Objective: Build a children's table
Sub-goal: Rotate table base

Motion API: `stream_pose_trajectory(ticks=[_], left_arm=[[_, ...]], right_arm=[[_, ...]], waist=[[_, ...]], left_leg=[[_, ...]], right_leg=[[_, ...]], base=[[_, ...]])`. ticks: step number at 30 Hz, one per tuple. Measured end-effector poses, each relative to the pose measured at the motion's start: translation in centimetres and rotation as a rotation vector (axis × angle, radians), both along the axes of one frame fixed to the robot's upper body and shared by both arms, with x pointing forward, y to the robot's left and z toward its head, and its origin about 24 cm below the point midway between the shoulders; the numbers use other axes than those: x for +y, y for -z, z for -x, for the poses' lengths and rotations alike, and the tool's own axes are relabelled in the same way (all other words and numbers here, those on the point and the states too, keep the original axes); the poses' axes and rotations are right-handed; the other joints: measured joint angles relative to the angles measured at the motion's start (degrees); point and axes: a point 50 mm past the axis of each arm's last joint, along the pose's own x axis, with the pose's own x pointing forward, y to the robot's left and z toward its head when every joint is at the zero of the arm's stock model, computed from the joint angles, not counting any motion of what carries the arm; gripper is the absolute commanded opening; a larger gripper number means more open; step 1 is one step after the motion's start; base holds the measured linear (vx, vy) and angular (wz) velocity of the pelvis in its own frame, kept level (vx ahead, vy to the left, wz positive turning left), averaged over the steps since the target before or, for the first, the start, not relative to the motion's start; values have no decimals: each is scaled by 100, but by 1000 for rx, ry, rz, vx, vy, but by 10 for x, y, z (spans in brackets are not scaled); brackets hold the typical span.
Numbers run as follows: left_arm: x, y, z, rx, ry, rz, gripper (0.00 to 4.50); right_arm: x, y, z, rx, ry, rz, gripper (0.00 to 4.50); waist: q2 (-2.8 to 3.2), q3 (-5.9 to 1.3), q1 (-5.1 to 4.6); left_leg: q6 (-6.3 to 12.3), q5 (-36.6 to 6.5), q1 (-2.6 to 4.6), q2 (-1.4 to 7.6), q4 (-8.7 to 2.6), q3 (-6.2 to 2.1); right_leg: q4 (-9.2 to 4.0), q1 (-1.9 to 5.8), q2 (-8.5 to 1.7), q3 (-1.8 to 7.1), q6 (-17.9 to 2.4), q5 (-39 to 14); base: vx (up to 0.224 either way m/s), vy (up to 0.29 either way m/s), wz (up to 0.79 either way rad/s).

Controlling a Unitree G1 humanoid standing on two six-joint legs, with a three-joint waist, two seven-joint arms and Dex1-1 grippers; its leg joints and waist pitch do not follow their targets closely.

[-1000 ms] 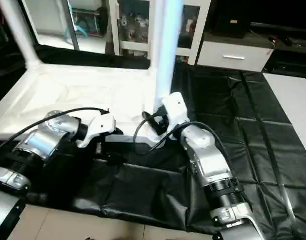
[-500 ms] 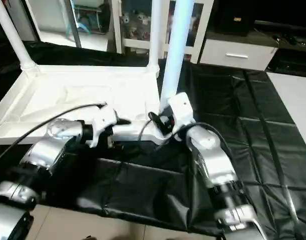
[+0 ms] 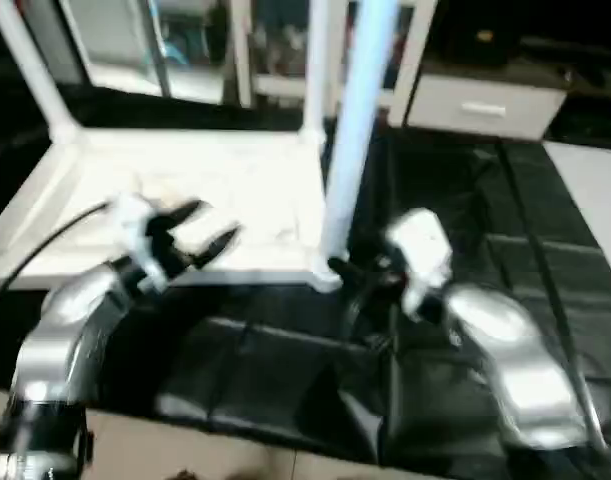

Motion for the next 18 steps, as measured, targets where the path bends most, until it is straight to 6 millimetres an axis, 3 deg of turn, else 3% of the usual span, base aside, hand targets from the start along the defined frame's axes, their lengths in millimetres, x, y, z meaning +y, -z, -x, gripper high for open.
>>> stream_pose_trajectory(ticks=[2,5,9,15,18], left_arm=[[0,8,8,21,-63,-56,442],[-9,17,18,38,-21,-104,442],[-14,10,19,32,103,-93,442],[-26,-13,-2,6,342,-156,442],[-33,-8,-12,3,244,-158,442]], right_arm=[[6,3,3,2,34,-38,343],[10,18,0,41,152,-57,343],[14,22,-1,69,185,-76,343],[12,10,-5,40,119,-26,343],[8,7,-11,18,143,21,343]], waist=[[-17,-6,-42],[-30,-9,-47],[-57,-6,-30],[-114,-6,19],[-115,-7,-2]], left_leg=[[-1,1,1,0,-9,-5],[-2,1,-3,-4,3,-10],[-1,2,-8,-10,8,-7],[1,1,-8,-16,8,-1],[9,-4,-13,-25,8,2]], right_leg=[[-1,-3,2,-2,35,-16],[-7,-15,1,-2,50,-7],[-14,-19,-7,5,57,1],[-18,-20,-9,14,50,7],[-19,-22,-13,20,36,17]], base=[[0,0,0],[0,0,0],[0,0,0],[0,0,0],[0,0,0]])
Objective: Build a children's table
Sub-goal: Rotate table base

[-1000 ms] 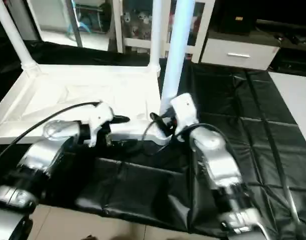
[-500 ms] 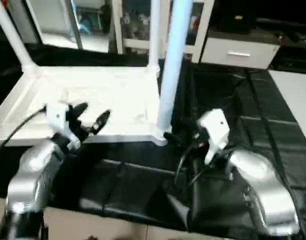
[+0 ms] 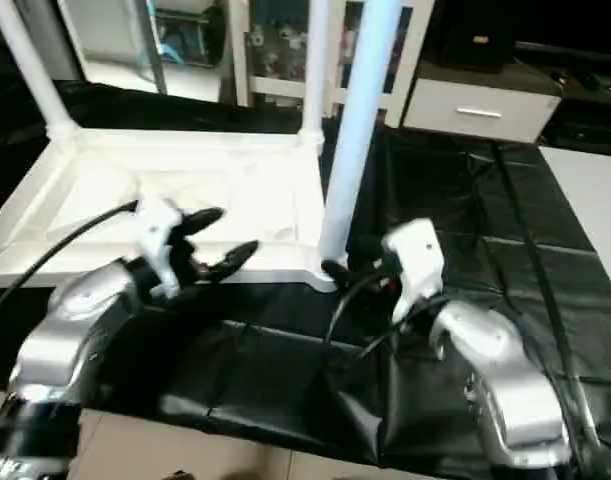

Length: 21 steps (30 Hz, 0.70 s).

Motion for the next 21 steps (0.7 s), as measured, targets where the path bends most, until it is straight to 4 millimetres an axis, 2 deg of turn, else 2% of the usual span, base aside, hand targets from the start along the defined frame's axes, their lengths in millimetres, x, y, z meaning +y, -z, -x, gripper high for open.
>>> stream_pose_trajectory(ticks=[3,8,9,10,12,13,15,16,17,18,19,20,21], left_arm=[[3,4,-1,9,-157,56,442],[7,22,27,33,-328,82,442],[8,24,29,40,-345,80,442],[8,23,31,30,-362,61,442],[6,19,37,-7,-384,37,442],[-1,17,39,-21,-381,36,442],[-12,16,42,-27,-369,43,442],[-15,17,44,-30,-360,30,442],[-16,18,46,-30,-356,18,442],[-18,19,47,-22,-356,12,442],[-18,20,48,-16,-358,13,442],[-16,18,48,-13,-363,18,442],[-12,16,48,-15,-373,18,442]], right_arm=[[-3,2,-1,-6,40,30,343],[0,26,13,55,129,-29,343],[1,27,13,56,131,-30,343],[3,25,12,50,134,-37,343],[6,24,13,40,148,-53,343],[7,23,12,36,157,-63,343],[7,23,12,34,168,-66,343],[6,23,10,29,186,-57,343],[5,24,8,31,203,-54,343],[3,26,9,42,217,-52,343],[3,29,10,48,223,-40,343],[4,29,10,45,220,-29,343],[6,30,10,42,214,-25,343]], waist=[[-3,0,-56],[2,2,-158],[8,5,-183],[18,5,-247],[1,-5,-309],[-44,-29,-322],[-150,-59,-336],[-243,-51,-356],[-286,-46,-311],[-335,-37,-299],[-369,-39,-310],[-308,-46,-304],[-212,-37,-300]], left_leg=[[6,-3,-26,1,-3,0],[12,-9,-20,20,-2,-11],[8,-6,-20,51,-1,-19],[-1,10,-17,110,-7,-43],[4,58,6,225,-6,-68],[-40,86,20,281,-9,-71],[-58,111,54,371,-25,-30],[135,-1,26,348,119,25],[571,-266,-79,287,500,3],[810,-411,-183,84,1012,-16],[897,-465,-165,-304,1183,-14],[940,-500,-98,-546,973,-13],[952,-663,-53,-675,681,-45]], right_leg=[[0,-1,0,-3,1,-5],[-21,-3,9,-29,-2,-8],[-51,12,28,-52,-30,12],[-73,41,58,-98,-83,28],[11,56,87,-235,-321,-36],[134,25,90,-307,-452,-113],[316,-27,114,-357,-530,-224],[336,-56,179,-349,-501,-238],[330,-67,214,-345,-510,-214],[323,-60,224,-349,-524,-207],[253,-29,258,-351,-517,-172],[145,-6,348,-386,-503,-99],[5,33,450,-472,-470,-32]], base=[[0,0,0],[0,0,0],[0,0,0],[0,0,0],[-13,-86,4],[-6,-134,5],[-2,-188,9],[-8,-207,5],[-26,-187,-12],[-26,-187,-12],[-52,-174,-9],[-76,-148,-1],[-76,-148,-1]])
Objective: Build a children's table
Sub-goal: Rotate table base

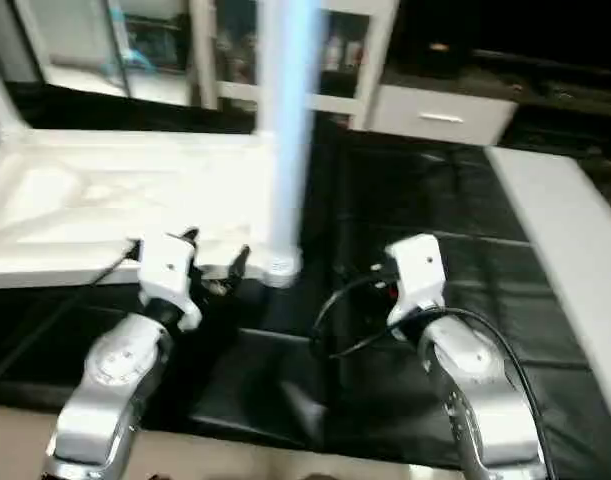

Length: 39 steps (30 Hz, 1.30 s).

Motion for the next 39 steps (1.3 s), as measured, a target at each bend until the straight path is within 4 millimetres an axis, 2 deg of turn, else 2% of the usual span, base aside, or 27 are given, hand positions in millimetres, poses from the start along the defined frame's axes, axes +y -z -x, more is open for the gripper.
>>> stream_pose_trajectory(ticks=[2,3,4,5,7,10,12,13,14,15,16,17,18,19,20,21,22,23,24,26,28,29,30,31,32,35,39], left_arm=[[11,2,1,14,-38,2,442],[16,4,1,18,-56,5,442],[16,5,3,23,-56,18,442],[16,6,5,27,-55,30,442],[16,14,11,57,-51,33,442],[13,13,12,56,-28,23,442],[14,14,13,60,-27,16,442],[16,14,13,61,-26,11,442],[18,13,12,55,-25,0,442],[19,11,11,47,-25,-6,442],[19,10,11,42,-23,0,442],[19,11,12,45,-23,3,442],[18,13,14,55,-23,8,442],[15,16,16,68,-12,12,442],[12,17,17,74,1,13,442],[10,15,17,65,11,15,442],[8,10,15,48,20,16,442],[9,8,15,38,22,14,442],[11,9,15,42,16,7,442],[26,11,16,55,-29,-22,442],[28,11,16,56,-39,-24,442],[28,11,16,52,-36,-23,442],[27,9,16,48,-33,-21,442],[23,9,14,49,-17,-18,442],[17,10,15,55,15,-15,442],[17,9,16,60,110,-13,442],[29,13,13,112,256,-47,442]], right_arm=[[11,3,1,6,-33,-8,343],[14,4,2,5,-38,-8,343],[14,6,4,13,-34,-7,343],[14,5,3,9,-36,-7,343],[13,4,3,0,-39,-6,343],[14,3,2,-8,-49,16,343],[18,2,1,-15,-67,19,343],[22,2,1,-21,-81,24,343],[24,2,1,-22,-89,24,343],[24,3,2,-18,-89,22,343],[25,4,3,-14,-88,23,343],[26,3,2,-21,-92,24,343],[26,2,1,-25,-92,28,343],[24,3,1,-22,-88,34,343],[23,7,3,-7,-83,38,343],[22,9,3,0,-79,45,343],[21,11,2,7,-70,49,343],[20,11,1,10,-63,45,343],[22,14,1,19,-62,33,343],[34,4,-5,-23,-115,22,343],[32,3,-5,-34,-115,32,343],[31,4,-4,-32,-114,33,343],[30,4,-4,-31,-111,35,343],[24,6,-4,-22,-94,48,343],[20,11,-4,-3,-81,58,343],[18,7,-6,-17,-77,65,343],[20,3,-6,-26,-157,55,343]], waist=[[121,11,47],[147,5,36],[79,-10,39],[-10,-8,59],[54,28,212],[104,69,199],[193,129,99],[287,176,-12],[340,207,2],[284,207,7],[156,158,51],[-2,95,55],[12,133,110],[92,119,190],[118,107,206],[148,86,196],[238,45,193],[382,-8,191],[380,-20,180],[319,-67,-1],[236,-126,-137],[130,-182,-202],[5,-211,-255],[-118,-198,-288],[-106,-199,-248],[-1,-183,-234],[137,-77,-213]], left_leg=[[-268,180,25,162,-221,-158],[-380,247,43,225,-231,-150],[-419,270,55,253,-204,39],[-446,272,70,248,-193,138],[-466,284,65,207,-257,48],[-573,324,114,229,-326,36],[-574,320,210,310,-373,14],[-585,311,298,411,-420,-18],[-597,307,302,439,-467,-7],[-599,307,314,432,-474,43],[-601,308,314,410,-459,135],[-616,297,335,369,-416,194],[-621,131,317,366,-249,155],[-479,13,137,265,269,-154],[-465,11,84,175,494,-271],[-450,19,73,160,380,-298],[-444,24,64,255,-12,-306],[-565,261,95,373,-226,-307],[-589,229,142,399,-243,-318],[-555,164,206,318,-322,-398],[-515,99,284,239,-369,-441],[-501,80,286,158,-373,-418],[-500,46,284,53,-338,-376],[-401,-43,212,-46,-146,-336],[-260,-35,198,-41,-92,-415],[-591,114,178,92,-374,-471],[-846,196,191,287,-415,-420]], right_leg=[[-263,91,55,-234,281,128],[-17,64,18,-20,544,21],[276,1,-244,394,374,-178],[384,-34,-365,447,396,-230],[359,-20,-355,446,355,-212],[281,-19,-344,392,356,-214],[71,154,-345,203,357,-215],[-113,351,-349,-7,360,-248],[15,441,-357,-100,372,-352],[352,466,-436,-87,370,-493],[591,653,-499,131,390,-660],[546,740,-528,303,471,-979],[503,707,-538,277,465,-1003],[457,771,-523,274,465,-1002],[409,802,-525,290,465,-999],[336,841,-503,288,465,-983],[236,889,-394,267,449,-940],[178,944,-275,232,436,-920],[100,991,-258,230,450,-929],[578,665,-271,313,360,-1003],[883,120,-367,395,646,-843],[765,-119,-464,502,765,-691],[450,-284,-594,662,742,-419],[414,-319,-642,806,700,-79],[385,-282,-613,823,660,-78],[144,-189,-447,713,582,58],[-98,-62,-405,609,473,189]], base=[[-62,-117,-13],[-40,-125,-11],[-4,-132,36],[-10,-127,36],[-31,-119,18],[-100,-51,8],[-104,5,3],[-29,51,-9],[-55,65,-20],[-55,65,-20],[0,0,0],[100,-63,-20],[100,-63,-20],[179,-8,-27],[143,17,0],[143,17,0],[95,7,24],[144,53,22],[144,53,22],[222,16,-1],[185,-10,-8],[134,-62,-7],[134,-62,-7],[29,-61,10],[12,-62,4],[21,-68,-3],[-57,-22,2]])
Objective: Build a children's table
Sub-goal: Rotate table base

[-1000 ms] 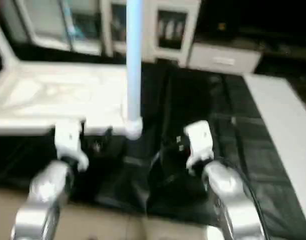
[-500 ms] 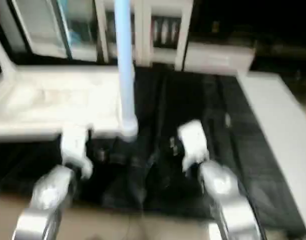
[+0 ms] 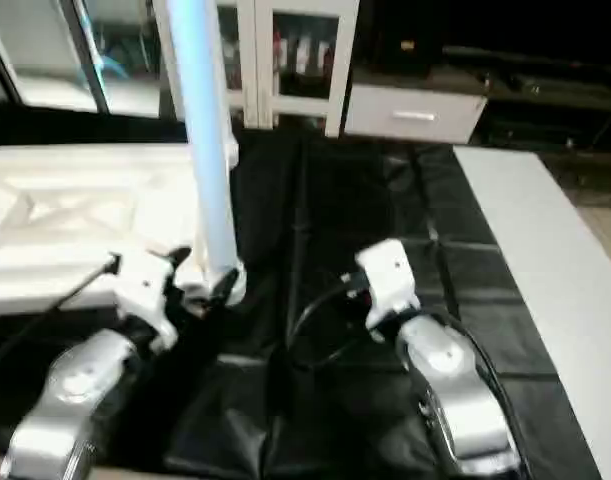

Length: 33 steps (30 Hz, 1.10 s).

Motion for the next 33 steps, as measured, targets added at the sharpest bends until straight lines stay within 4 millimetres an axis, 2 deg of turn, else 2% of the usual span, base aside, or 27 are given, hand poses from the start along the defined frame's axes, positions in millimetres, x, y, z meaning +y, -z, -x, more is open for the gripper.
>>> stream_pose_trajectory(ticks=[2,4,8,13,16,22,27,29,33], left_arm=[[19,0,-5,28,42,-61,442],[31,-4,-12,71,149,-108,442],[44,-12,-27,124,277,-183,442],[41,-14,-47,171,422,-289,442],[40,-15,-55,147,430,-331,442],[36,-15,-82,94,365,-456,442],[42,-2,-87,162,369,-535,442],[42,2,-89,187,379,-549,442],[46,8,-91,230,381,-567,442]], right_arm=[[-3,-2,2,2,-54,13,343],[-7,-4,4,16,-115,18,343],[-11,-8,5,27,-196,33,343],[-12,-15,2,20,-269,68,343],[-11,-18,0,10,-275,76,343],[-7,-18,-4,1,-274,95,343],[-3,-19,-5,-2,-292,96,343],[-2,-19,-5,-4,-296,97,343],[-1,-19,-6,-3,-302,95,343]], waist=[[47,49,-16],[85,75,-9],[108,90,-10],[119,93,-20],[122,91,-29],[127,88,15],[127,88,43],[127,88,89],[128,89,107]], left_leg=[[-30,-9,70,63,3,138],[-27,-7,73,66,4,164],[-12,13,36,75,1,169],[-24,72,13,94,-1,170],[-38,82,7,102,-1,171],[-63,102,-18,155,-4,205],[-19,114,-22,155,-27,218],[-21,115,-18,156,-36,226],[-40,128,-12,170,-39,269]], right_leg=[[-9,35,-44,-7,33,-21],[-22,58,-59,2,36,-22],[-35,63,-59,-2,35,-22],[-26,45,-52,-14,8,4],[-24,38,-52,-22,-2,48],[4,16,-40,-46,-12,38],[6,2,-41,-44,-30,10],[5,1,-41,-44,-32,8],[14,1,-45,-41,-32,9]], base=[[-79,2,12],[-69,6,11],[-64,0,3],[-11,-1,0],[0,0,0],[9,0,0],[0,0,0],[0,0,0],[0,0,0]])
